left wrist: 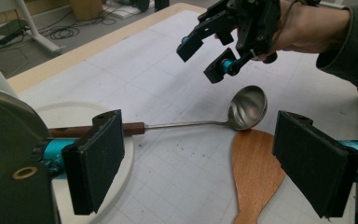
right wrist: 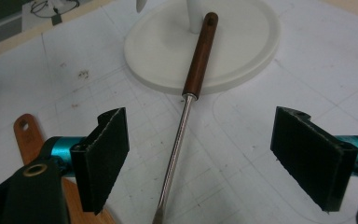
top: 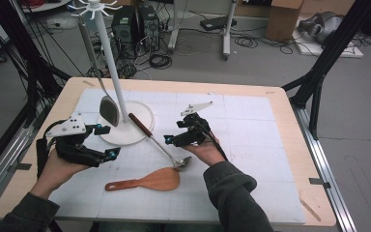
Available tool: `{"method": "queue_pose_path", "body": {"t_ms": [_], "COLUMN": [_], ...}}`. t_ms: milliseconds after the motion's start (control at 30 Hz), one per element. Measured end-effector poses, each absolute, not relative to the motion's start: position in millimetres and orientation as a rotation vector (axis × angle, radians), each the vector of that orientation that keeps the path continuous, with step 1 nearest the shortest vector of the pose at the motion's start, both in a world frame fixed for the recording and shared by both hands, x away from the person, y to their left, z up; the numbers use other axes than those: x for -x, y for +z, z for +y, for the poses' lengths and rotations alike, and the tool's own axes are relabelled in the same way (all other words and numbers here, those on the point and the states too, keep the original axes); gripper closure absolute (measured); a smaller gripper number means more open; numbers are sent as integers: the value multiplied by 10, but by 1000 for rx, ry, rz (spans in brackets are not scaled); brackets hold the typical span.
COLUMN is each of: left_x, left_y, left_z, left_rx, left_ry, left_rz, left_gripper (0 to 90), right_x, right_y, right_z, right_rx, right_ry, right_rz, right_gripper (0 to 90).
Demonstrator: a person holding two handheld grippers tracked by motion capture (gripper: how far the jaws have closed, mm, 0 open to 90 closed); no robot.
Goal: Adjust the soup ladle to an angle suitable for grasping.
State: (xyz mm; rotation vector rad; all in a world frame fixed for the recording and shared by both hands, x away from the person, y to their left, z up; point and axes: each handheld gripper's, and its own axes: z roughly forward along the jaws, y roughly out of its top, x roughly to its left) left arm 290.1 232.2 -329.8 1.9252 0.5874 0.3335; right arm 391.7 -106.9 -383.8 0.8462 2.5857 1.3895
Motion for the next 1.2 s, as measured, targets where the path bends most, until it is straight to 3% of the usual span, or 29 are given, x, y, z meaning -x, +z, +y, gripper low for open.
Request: {"method": "queue_pose_path", "body": {"t_ms": [1200], "left_x": [-2883], "left_y": [-3423], "left_z": [2286], "left_rx": [-1951], "left_ry": [325], "left_rz": [576], "left_gripper": [149], "right_x": [-4179], "right_y": [-4249], "right_z": [-607], "right_rx": [-804], "right_ry": [1221], "right_rz": [2867], "right_gripper": [594]}}
